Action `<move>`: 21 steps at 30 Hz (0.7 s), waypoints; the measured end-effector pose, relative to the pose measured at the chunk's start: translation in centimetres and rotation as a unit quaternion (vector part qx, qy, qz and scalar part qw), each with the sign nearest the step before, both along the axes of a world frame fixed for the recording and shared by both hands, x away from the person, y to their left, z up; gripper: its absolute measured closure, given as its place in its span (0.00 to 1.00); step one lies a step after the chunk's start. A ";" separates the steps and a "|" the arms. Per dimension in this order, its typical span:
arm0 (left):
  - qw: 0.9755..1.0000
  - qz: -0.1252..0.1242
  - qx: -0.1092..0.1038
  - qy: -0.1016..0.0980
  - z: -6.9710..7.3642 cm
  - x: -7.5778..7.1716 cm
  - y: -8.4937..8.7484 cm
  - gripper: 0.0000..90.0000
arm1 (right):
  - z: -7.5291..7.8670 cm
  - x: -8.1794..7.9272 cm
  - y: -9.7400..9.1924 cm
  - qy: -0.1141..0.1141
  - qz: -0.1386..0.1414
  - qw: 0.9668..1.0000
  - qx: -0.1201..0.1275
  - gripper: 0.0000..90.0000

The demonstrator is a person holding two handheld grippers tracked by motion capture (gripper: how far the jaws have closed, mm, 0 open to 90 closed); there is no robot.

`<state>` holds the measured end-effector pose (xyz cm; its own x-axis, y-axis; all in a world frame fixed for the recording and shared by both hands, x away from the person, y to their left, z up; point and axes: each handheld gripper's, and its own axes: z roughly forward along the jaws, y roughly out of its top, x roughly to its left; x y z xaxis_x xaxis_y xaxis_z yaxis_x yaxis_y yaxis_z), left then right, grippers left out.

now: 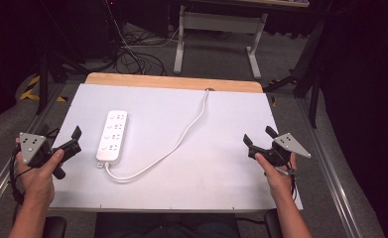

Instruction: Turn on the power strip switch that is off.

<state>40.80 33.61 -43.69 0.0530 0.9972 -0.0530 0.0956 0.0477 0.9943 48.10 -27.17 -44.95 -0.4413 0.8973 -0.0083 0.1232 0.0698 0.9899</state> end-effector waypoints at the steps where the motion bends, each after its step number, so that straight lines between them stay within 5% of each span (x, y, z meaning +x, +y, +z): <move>1: 1.000 -0.001 0.003 -0.001 0.0 0.0 0.0 0.07 | 0.0 0.0 0.0 0.000 -0.001 1.000 0.001 0.11; 9: 1.000 0.006 -0.001 0.001 0.2 0.3 -0.2 0.18 | 0.0 -0.3 -0.3 -0.002 -0.006 1.000 0.005 0.11; 21: 1.000 0.021 -0.008 0.010 0.2 0.5 0.1 0.47 | 0.0 -0.5 -0.7 -0.003 -0.012 1.000 0.009 0.12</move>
